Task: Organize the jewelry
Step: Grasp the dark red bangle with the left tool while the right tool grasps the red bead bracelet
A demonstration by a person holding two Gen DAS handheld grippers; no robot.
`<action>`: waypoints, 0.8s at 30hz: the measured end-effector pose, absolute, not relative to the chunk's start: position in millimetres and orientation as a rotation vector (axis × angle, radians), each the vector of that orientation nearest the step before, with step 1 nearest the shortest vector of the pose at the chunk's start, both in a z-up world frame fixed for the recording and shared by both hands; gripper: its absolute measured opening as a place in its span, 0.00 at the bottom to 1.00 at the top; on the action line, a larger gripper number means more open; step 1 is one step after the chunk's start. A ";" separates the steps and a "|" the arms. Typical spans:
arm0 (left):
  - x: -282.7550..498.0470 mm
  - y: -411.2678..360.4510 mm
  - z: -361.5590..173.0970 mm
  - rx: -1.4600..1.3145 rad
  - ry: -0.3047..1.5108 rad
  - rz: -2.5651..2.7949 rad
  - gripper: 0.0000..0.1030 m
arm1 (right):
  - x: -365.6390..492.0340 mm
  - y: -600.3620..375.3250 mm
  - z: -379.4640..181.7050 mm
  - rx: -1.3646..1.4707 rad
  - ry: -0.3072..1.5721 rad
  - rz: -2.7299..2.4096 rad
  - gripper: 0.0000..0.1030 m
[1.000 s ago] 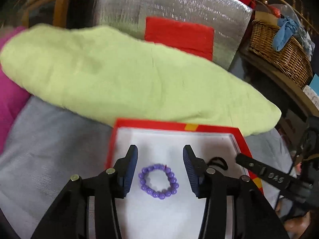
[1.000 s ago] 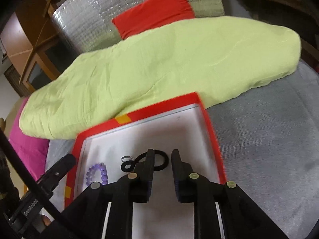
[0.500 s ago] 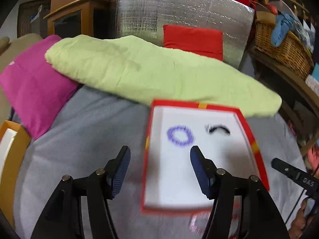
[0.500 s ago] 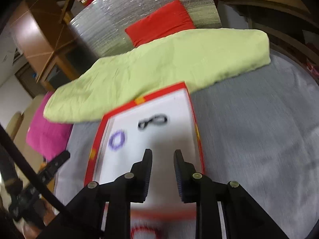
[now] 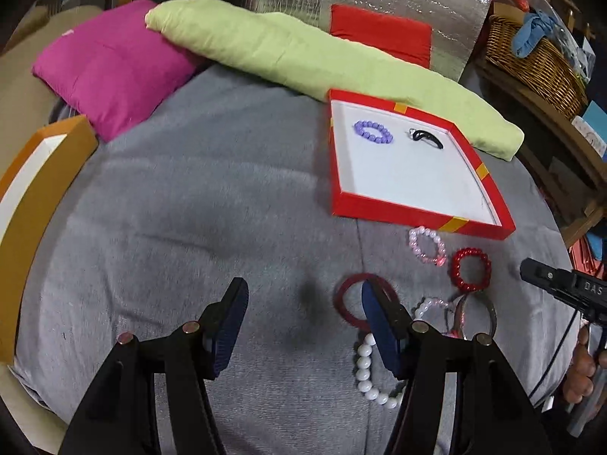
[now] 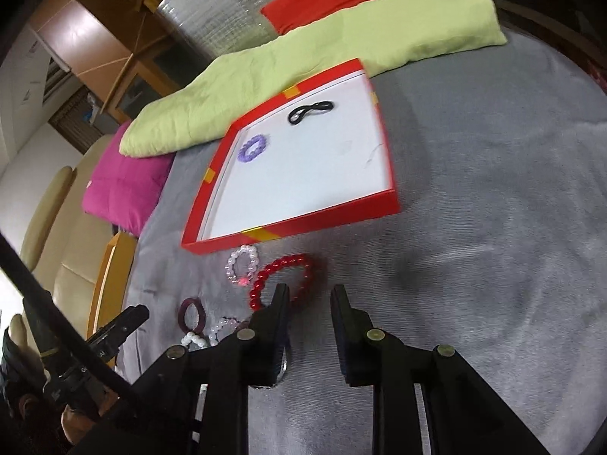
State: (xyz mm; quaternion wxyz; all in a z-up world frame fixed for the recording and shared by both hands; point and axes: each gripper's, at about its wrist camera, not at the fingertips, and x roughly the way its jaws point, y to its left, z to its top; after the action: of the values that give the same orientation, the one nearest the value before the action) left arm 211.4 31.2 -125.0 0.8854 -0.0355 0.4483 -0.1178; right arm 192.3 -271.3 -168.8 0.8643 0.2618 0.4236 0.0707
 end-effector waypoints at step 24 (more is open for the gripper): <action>231.3 -24.2 -158.7 0.159 0.991 -0.397 0.07 | 232.5 -230.9 -190.8 0.329 0.931 0.058 0.10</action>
State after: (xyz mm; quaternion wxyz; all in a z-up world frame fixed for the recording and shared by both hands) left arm 231.3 -24.2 -158.7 0.8579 0.0756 0.4717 -0.1891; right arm 232.5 -230.9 -190.8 0.8803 0.1577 0.4467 0.0276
